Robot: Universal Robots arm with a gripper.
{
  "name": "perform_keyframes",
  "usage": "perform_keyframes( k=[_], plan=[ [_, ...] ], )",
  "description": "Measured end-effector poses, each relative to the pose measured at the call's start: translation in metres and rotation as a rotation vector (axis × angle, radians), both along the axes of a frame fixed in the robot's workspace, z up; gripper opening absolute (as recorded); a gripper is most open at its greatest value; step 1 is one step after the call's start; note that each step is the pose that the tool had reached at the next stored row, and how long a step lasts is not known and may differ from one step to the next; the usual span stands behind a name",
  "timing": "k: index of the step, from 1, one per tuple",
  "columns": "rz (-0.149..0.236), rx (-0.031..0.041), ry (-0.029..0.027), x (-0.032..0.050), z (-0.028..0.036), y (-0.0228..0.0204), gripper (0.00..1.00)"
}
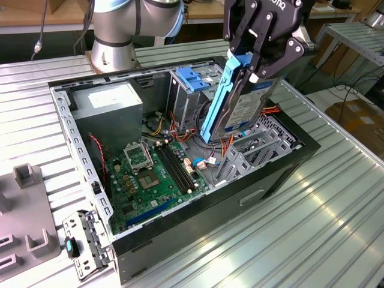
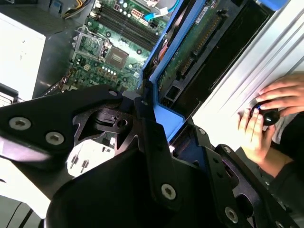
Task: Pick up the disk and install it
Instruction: 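Insert the disk into the insertion slot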
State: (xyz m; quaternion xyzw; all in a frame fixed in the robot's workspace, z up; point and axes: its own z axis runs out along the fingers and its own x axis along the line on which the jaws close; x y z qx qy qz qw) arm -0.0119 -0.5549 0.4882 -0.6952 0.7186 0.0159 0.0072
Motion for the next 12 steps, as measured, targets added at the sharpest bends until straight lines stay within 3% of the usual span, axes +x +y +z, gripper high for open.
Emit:
perform_keyframes(
  k=[3, 8, 12],
  plan=[
    [0.000, -0.0001, -0.0001, 0.0075, -0.0023, -0.0010, 0.37],
    [0.000, -0.0002, 0.0000, 0.0256, -0.0064, -0.0088, 0.37],
    [0.000, -0.0001, 0.0000, 0.0390, -0.0099, -0.0100, 0.37]
  ],
)
